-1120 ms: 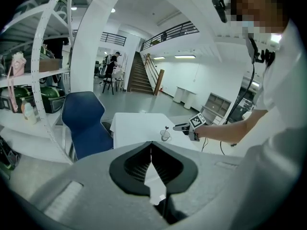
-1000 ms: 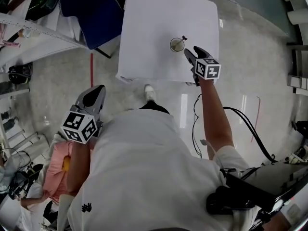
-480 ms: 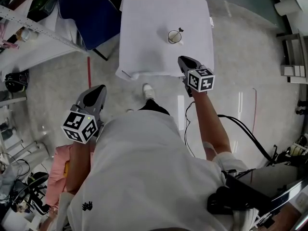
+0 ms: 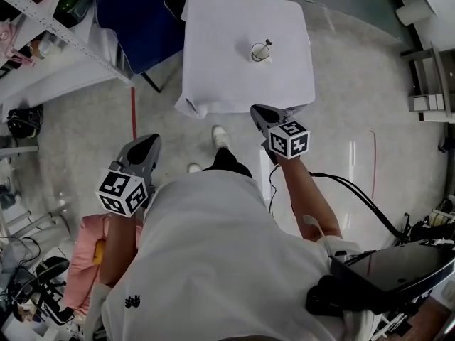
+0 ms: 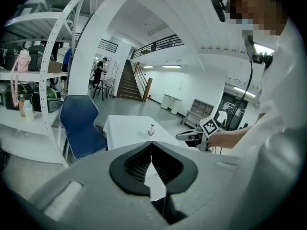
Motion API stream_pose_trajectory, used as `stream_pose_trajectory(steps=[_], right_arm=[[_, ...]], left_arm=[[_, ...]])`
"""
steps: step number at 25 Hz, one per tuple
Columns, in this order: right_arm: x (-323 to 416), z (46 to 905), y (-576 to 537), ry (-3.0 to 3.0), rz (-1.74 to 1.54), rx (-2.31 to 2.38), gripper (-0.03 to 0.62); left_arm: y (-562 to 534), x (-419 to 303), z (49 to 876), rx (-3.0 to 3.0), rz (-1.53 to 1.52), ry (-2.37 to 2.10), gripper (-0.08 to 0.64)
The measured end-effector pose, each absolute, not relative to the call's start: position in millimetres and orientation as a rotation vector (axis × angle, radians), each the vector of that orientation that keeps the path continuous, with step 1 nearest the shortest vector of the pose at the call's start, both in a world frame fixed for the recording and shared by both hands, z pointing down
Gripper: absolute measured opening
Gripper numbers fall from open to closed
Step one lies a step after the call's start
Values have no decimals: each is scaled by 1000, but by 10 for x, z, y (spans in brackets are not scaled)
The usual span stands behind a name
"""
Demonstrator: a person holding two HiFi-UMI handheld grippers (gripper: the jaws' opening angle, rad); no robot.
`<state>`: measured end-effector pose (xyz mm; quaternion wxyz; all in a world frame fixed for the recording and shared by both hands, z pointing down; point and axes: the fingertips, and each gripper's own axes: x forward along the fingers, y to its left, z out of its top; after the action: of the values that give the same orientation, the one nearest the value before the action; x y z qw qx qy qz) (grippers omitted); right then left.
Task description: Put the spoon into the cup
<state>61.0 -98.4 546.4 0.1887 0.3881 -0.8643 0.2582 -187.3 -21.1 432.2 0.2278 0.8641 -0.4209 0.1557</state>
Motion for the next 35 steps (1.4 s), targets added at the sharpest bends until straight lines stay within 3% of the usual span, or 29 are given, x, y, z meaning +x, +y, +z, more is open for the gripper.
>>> stream_pose_trajectory(steps=[16,35], right_arm=[[-120,5162,390,-2517,694,881,9],[-471,5072,839,-2533,635,797,9]], left_arm=[[578,-1779,4484,2437,409,-1055,12],[970,-1891,4642,2448,465,-1000,12]])
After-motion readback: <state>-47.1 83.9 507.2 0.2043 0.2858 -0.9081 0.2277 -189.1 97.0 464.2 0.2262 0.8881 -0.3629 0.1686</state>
